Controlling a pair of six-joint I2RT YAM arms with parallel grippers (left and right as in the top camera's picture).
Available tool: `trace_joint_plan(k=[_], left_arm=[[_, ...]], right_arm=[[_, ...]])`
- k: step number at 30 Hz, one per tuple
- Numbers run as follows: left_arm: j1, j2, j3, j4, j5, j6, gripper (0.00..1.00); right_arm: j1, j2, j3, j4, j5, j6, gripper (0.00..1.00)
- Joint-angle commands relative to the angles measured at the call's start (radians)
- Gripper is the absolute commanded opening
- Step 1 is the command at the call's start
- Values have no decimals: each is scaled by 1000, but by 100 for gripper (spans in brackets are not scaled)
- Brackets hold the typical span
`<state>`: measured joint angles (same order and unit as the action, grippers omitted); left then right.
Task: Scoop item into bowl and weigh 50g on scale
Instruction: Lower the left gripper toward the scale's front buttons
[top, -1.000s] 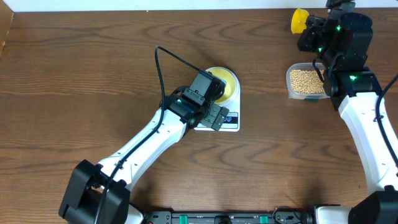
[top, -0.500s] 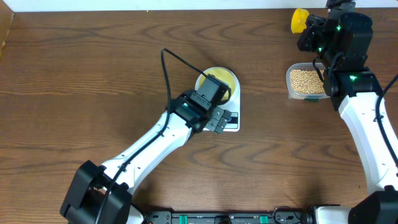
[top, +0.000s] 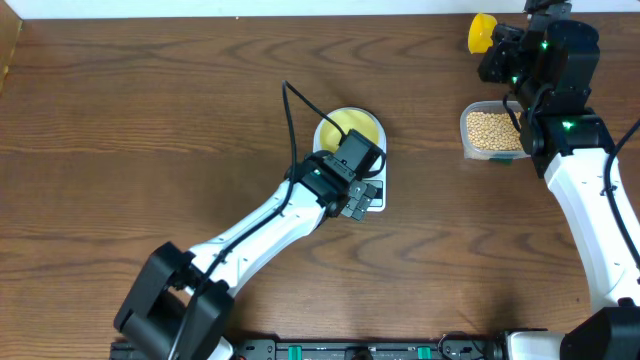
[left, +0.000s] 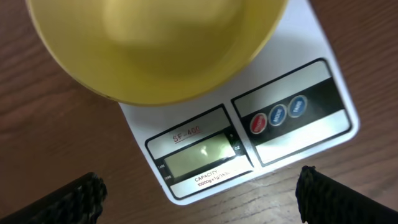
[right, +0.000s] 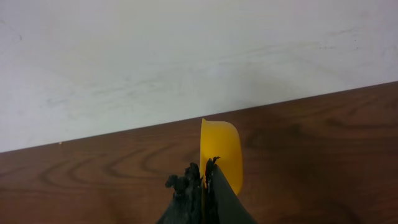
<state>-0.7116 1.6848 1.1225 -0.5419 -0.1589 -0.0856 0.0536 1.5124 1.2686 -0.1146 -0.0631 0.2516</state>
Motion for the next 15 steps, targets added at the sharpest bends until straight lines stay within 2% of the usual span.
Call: trace_joint_plan(k=[1,4,15], left_arm=[[-3,23,0,2,-64,-70,100],[-3,35,0,4,-78,-112,99],[-3,50,0,29,-97,-111,99]], right_arm=[[0,5,12,3,0,-13,1],[0,5,12,2,0,-13,1],[0,5,12,-1,0,-13,1]])
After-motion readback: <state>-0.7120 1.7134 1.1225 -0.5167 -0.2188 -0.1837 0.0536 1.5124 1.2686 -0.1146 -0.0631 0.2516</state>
